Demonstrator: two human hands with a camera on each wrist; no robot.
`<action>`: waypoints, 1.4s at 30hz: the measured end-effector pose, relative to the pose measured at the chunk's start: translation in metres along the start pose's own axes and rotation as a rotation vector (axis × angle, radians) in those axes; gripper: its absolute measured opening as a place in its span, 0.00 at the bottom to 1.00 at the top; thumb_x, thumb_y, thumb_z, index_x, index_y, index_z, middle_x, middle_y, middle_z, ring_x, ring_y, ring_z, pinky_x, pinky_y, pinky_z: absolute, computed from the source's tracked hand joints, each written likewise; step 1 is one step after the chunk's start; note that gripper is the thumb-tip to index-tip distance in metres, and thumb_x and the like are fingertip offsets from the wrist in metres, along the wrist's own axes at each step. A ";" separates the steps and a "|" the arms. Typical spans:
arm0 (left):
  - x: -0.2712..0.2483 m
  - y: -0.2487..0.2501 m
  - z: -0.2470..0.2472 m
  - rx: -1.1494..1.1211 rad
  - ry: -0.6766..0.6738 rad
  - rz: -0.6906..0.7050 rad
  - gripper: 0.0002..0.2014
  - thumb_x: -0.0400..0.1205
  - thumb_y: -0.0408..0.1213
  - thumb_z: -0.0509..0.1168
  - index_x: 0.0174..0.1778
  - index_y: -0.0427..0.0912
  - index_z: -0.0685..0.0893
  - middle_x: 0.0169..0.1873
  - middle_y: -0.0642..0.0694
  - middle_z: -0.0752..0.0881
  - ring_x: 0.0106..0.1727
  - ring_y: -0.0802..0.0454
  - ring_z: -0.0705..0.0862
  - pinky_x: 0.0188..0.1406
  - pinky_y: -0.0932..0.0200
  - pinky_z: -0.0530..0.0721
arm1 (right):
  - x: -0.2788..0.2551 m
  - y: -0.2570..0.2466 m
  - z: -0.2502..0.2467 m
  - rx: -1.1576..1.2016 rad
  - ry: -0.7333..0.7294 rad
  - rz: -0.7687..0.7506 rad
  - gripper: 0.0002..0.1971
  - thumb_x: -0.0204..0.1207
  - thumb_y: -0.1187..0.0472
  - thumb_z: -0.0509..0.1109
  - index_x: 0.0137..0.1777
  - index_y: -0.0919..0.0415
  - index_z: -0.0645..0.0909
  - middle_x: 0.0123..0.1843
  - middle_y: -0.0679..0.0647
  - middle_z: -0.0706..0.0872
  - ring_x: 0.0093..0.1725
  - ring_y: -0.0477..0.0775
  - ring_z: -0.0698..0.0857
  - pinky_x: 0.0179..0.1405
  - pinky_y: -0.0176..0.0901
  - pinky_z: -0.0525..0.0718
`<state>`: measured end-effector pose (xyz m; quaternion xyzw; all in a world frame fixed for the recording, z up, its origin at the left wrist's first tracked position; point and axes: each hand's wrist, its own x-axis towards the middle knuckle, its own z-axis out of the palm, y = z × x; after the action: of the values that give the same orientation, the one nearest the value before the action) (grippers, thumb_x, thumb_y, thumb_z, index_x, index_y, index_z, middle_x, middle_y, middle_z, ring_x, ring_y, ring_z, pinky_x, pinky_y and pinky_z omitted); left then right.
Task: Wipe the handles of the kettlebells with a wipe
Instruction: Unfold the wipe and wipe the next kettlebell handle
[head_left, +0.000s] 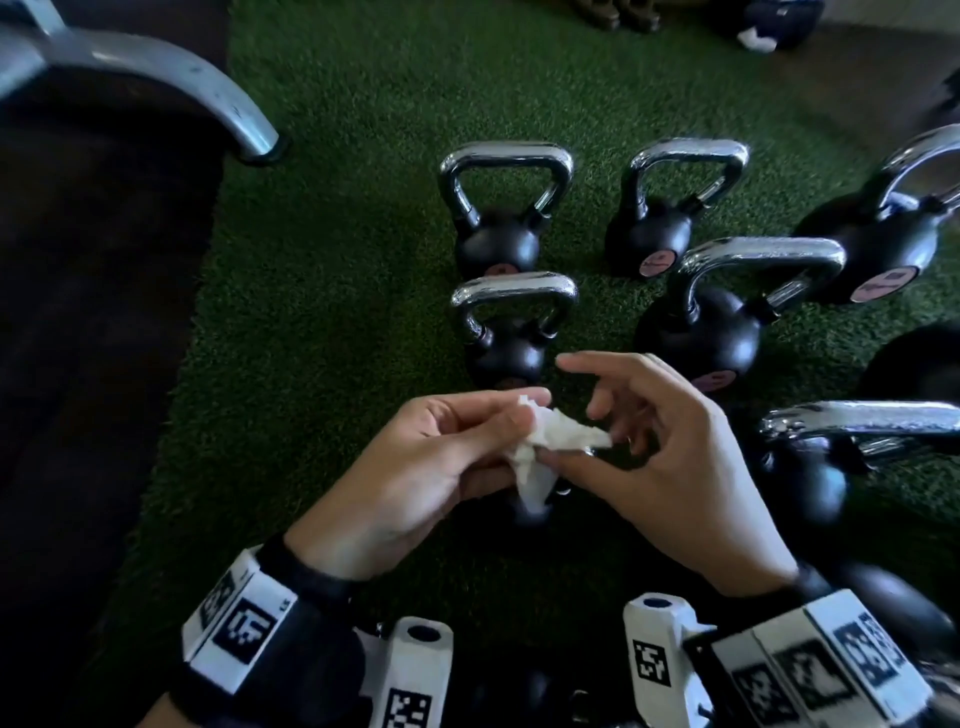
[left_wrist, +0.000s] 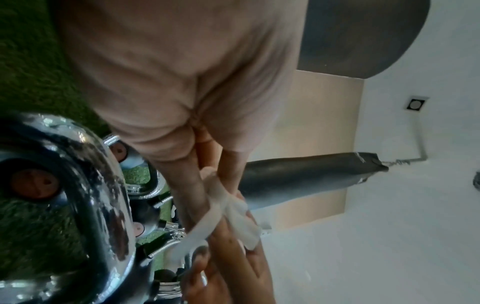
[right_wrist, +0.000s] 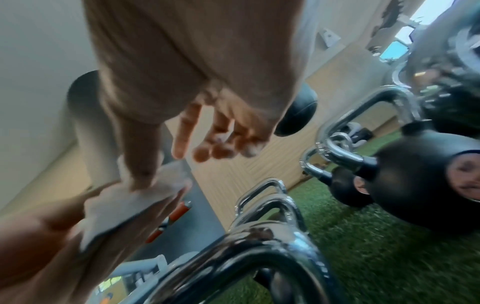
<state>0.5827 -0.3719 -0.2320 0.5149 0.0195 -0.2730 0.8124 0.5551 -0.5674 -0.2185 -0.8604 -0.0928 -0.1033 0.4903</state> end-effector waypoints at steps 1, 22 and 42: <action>0.000 0.000 -0.003 0.060 0.050 0.073 0.16 0.79 0.38 0.71 0.61 0.39 0.92 0.59 0.37 0.93 0.56 0.51 0.93 0.56 0.60 0.91 | -0.003 0.008 -0.005 0.024 -0.031 0.023 0.28 0.66 0.56 0.87 0.66 0.42 0.86 0.46 0.50 0.84 0.37 0.53 0.81 0.37 0.38 0.80; -0.009 -0.078 -0.060 1.188 0.280 0.924 0.16 0.86 0.30 0.73 0.70 0.35 0.87 0.68 0.45 0.88 0.69 0.59 0.87 0.66 0.58 0.88 | -0.032 0.129 0.049 -0.064 -0.156 0.466 0.17 0.62 0.50 0.90 0.44 0.34 0.87 0.44 0.33 0.93 0.46 0.33 0.90 0.52 0.32 0.86; -0.002 -0.128 -0.102 0.857 0.384 0.544 0.19 0.82 0.25 0.73 0.67 0.44 0.87 0.55 0.82 0.85 0.58 0.71 0.89 0.59 0.71 0.87 | -0.033 0.133 0.049 0.097 -0.132 0.551 0.15 0.63 0.55 0.90 0.49 0.48 0.92 0.45 0.39 0.95 0.46 0.37 0.92 0.52 0.36 0.88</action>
<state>0.5473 -0.3254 -0.3850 0.8271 -0.0793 0.0628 0.5530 0.5620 -0.5938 -0.3615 -0.8335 0.1079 0.0945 0.5336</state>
